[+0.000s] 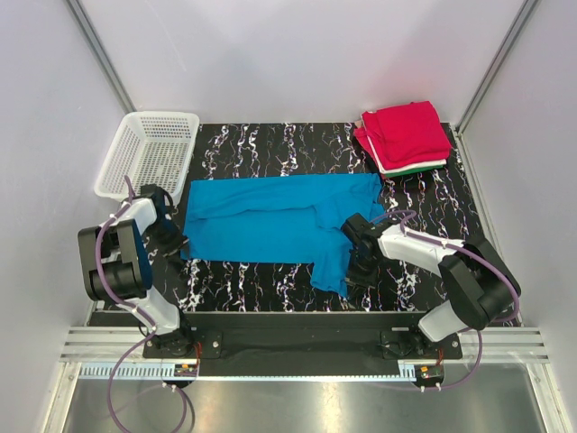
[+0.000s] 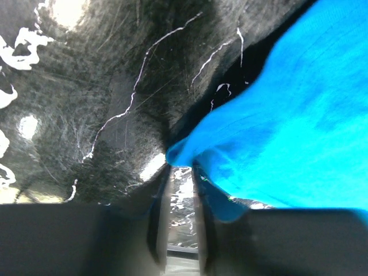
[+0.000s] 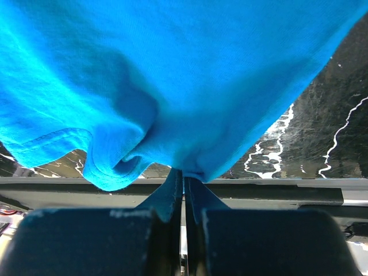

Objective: Fold and stack the t-shirts
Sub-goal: Fold the tshirt

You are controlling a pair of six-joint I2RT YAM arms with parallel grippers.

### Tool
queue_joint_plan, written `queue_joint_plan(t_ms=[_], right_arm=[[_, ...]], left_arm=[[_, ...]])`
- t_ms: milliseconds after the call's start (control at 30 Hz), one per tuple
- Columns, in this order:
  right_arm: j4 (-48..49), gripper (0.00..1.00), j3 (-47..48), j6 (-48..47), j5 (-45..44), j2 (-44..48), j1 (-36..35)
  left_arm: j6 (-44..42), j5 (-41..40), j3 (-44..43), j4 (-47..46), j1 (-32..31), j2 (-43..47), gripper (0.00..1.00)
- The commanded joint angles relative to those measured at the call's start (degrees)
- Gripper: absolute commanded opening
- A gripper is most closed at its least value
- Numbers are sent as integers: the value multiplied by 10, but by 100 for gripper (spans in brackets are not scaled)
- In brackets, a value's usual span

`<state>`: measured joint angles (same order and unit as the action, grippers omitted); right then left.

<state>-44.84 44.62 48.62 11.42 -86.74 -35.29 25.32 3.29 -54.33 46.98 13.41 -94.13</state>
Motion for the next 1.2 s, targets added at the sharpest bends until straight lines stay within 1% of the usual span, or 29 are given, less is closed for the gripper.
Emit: queue_joint_plan(t_ms=[0, 167, 533, 800, 900, 933, 1033, 1167], right_arm=[[-4, 0, 11, -9, -12, 15, -7], [-4, 0, 7, -13, -11, 15, -7], [-9, 0, 13, -17, -8, 17, -7], [-11, 0, 20, -16, -7, 13, -7], [-12, 0, 23, -16, -6, 11, -7], [-11, 0, 24, -16, -6, 11, -7], [-13, 0, 26, -16, -4, 11, -7], [-13, 0, 27, -17, -4, 11, -7]], left_arm=[[-4, 10, -10, -8, 1, 36, 37], [-6, -1, 0, -6, 1, 51, 41], [-4, -10, -17, -8, 1, -1, 40], [-2, -20, -21, -8, 1, -16, 40], [-1, -22, -25, -8, 1, -26, 34], [1, -24, -27, -8, 1, -30, 29], [3, -26, -31, -8, 1, -36, 21], [3, -27, -32, -8, 1, -38, 14]])
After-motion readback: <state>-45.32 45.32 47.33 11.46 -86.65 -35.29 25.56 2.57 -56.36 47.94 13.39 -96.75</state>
